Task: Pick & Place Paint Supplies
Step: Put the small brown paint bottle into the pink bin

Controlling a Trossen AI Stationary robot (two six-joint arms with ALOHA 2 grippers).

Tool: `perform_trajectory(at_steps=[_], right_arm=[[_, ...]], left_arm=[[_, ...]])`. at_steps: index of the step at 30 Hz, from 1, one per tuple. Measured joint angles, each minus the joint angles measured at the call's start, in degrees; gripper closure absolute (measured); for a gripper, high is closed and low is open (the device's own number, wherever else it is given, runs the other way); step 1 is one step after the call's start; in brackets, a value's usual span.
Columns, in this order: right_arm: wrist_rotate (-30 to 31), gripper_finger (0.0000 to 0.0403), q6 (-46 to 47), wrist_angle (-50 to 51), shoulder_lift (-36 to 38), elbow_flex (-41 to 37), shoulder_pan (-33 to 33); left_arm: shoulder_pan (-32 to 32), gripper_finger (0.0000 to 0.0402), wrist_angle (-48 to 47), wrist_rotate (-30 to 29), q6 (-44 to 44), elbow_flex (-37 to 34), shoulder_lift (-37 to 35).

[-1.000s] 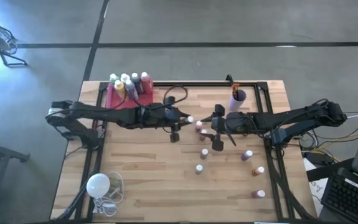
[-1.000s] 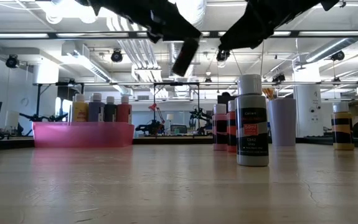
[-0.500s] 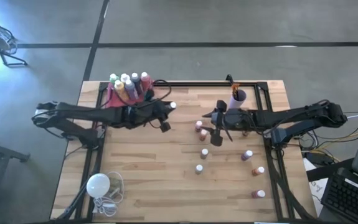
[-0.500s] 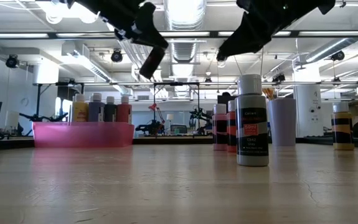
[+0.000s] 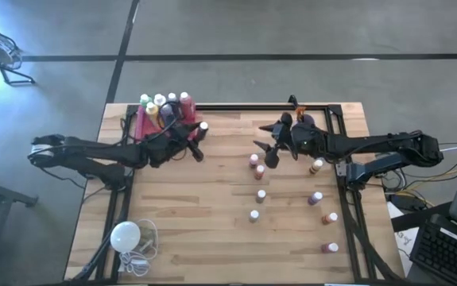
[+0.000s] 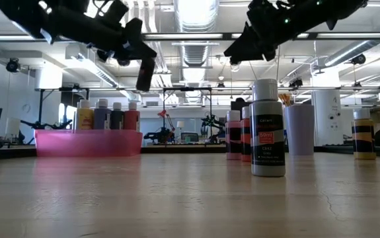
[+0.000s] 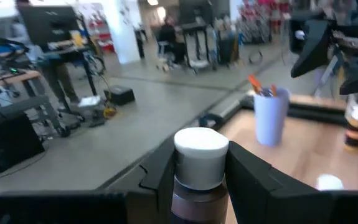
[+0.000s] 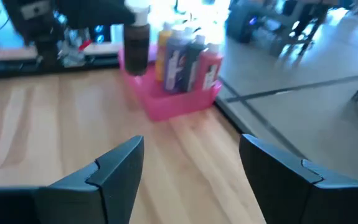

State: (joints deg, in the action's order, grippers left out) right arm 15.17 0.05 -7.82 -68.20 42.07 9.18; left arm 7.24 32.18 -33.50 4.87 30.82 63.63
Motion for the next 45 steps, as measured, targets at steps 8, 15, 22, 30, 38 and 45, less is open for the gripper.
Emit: perform_trajectory(at_steps=[8,15,22,30,38,45], right_arm=[[-0.01,0.0164,-0.47,-12.24,0.01,-4.04,6.12],[-0.47,0.0175,-0.19,-19.42,0.24,-6.78,10.08],[-0.67,0.0163,-0.08,-20.06,0.24,-6.85,9.96],[-0.64,0.0141,-0.04,-20.04,0.24,-6.85,9.96],[-0.63,0.0140,-0.07,-19.78,0.24,-6.96,9.96],[-0.62,0.0160,-0.26,-19.80,0.24,-7.02,9.96]], left_arm=[[5.78,0.0282,7.21,-1.57,1.11,-5.03,-0.04],[11.48,0.0282,7.11,-1.54,-0.10,-5.94,0.05],[16.70,0.0282,8.18,-0.84,-3.43,-6.77,1.69],[19.97,0.0282,18.03,-0.01,-4.96,-8.09,9.44],[22.79,0.0282,24.74,-0.04,-6.71,-8.16,17.89],[24.28,0.0282,30.98,0.89,-8.43,-8.84,23.20]])
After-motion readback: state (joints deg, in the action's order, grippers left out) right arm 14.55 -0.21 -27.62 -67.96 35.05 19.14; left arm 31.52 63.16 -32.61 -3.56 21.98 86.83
